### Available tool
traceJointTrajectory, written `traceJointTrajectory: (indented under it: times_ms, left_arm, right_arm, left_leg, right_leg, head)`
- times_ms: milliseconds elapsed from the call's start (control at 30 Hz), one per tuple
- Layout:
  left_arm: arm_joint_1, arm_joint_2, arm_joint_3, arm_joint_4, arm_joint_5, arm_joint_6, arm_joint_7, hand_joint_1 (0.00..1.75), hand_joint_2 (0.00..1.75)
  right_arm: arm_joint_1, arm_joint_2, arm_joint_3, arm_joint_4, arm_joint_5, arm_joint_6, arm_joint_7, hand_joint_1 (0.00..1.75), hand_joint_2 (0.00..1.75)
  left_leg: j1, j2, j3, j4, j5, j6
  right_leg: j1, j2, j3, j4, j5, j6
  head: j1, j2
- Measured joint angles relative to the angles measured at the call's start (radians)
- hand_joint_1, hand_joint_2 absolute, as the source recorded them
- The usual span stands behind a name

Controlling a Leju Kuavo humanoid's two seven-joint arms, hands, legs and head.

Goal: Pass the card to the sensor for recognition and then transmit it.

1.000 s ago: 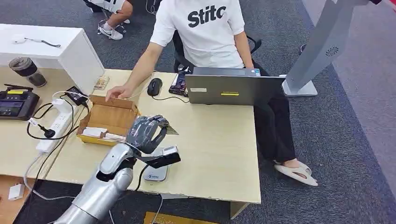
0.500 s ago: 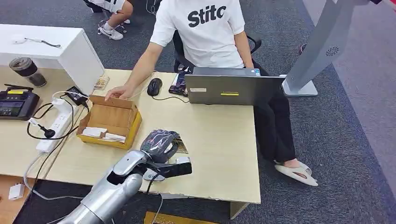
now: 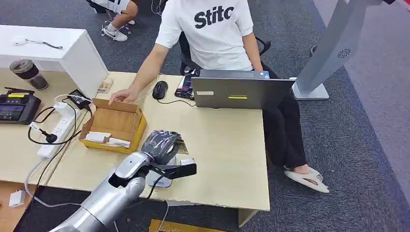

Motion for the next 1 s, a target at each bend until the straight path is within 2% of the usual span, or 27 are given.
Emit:
traceJointTrajectory:
  times_ms: [400,567,767,1000]
  left_arm:
    - [-0.004,0.011,0.000,-0.002,-0.014,-0.001,0.023,1.75,1.75]
    - [-0.015,0.040,0.000,-0.031,-0.029,-0.032,0.048,1.75,1.75]
    - [-0.007,0.075,0.000,-0.061,-0.005,-0.060,0.029,1.75,1.75]
    - [0.031,0.099,-0.002,-0.110,0.012,-0.061,0.018,1.75,1.75]
  right_arm:
    - [0.003,0.000,0.000,0.000,0.000,0.000,0.000,0.00,1.75]
    - [0.008,0.000,0.000,0.001,-0.004,-0.002,-0.004,0.00,1.75]
    - [0.013,0.000,0.000,0.001,-0.005,-0.002,-0.010,0.00,1.75]
    - [0.015,0.000,0.000,0.003,-0.018,-0.003,-0.010,0.00,1.75]
  left_leg:
    - [0.000,0.000,0.000,0.000,0.000,0.000]
    - [0.000,0.000,0.000,0.000,0.000,0.000]
    - [0.000,0.000,0.000,0.000,0.000,0.000]
    - [0.000,0.000,0.000,0.000,0.000,0.000]
  right_leg:
    - [0.000,0.000,0.000,0.000,0.000,0.000]
    - [0.000,0.000,0.000,0.000,0.000,0.000]
    - [0.000,0.000,0.000,0.000,0.000,0.000]
    - [0.000,0.000,0.000,0.000,0.000,0.000]
  head:
    - [0.000,0.000]
    - [0.000,0.000]
    - [0.000,0.000]
    - [0.000,0.000]
